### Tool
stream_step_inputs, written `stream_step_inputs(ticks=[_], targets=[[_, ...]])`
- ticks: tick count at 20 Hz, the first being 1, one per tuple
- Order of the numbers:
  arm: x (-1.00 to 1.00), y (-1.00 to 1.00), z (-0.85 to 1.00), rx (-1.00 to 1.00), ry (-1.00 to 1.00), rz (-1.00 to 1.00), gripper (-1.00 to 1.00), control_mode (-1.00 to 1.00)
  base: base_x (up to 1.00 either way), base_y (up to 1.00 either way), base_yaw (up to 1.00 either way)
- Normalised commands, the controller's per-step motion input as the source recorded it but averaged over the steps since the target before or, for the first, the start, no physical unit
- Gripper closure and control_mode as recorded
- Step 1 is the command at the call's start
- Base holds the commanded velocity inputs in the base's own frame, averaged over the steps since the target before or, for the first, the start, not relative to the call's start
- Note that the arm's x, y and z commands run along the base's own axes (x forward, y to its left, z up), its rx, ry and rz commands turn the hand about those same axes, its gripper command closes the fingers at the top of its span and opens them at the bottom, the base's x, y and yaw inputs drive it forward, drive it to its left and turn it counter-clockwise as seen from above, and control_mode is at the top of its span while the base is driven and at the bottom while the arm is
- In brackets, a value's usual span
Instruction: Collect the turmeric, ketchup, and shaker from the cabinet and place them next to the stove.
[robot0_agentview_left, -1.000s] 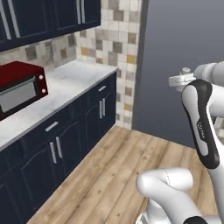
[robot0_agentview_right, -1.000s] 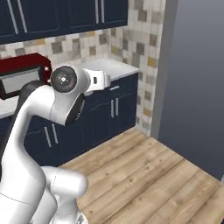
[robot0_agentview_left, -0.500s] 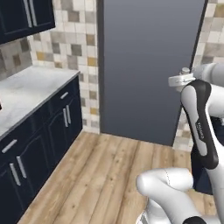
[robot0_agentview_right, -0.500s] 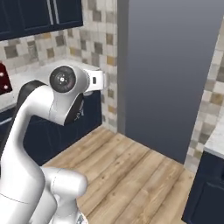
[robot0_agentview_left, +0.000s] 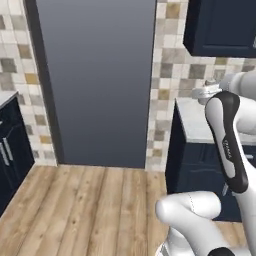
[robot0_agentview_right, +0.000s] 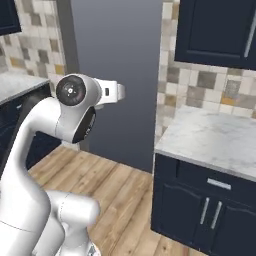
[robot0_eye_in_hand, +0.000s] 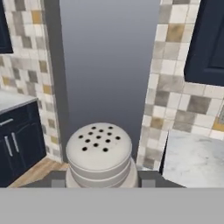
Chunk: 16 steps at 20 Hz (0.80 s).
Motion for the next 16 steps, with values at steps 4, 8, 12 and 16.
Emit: stream_step_inputs(ticks=[4, 8, 12, 16], targets=[[0.00, 0.00, 0.00, 0.00, 0.00, 0.00, 1.00, 1.00, 0.00, -1.00, -0.40], [0.00, 0.00, 0.00, 0.00, 0.00, 0.00, 1.00, 1.00, 0.01, -1.00, -0.33], [0.00, 0.00, 0.00, 0.00, 0.00, 0.00, 1.00, 1.00, 0.17, -1.00, -0.24], [0.00, 0.00, 0.00, 0.00, 0.00, 0.00, 1.00, 1.00, 0.31, -1.00, -0.11]])
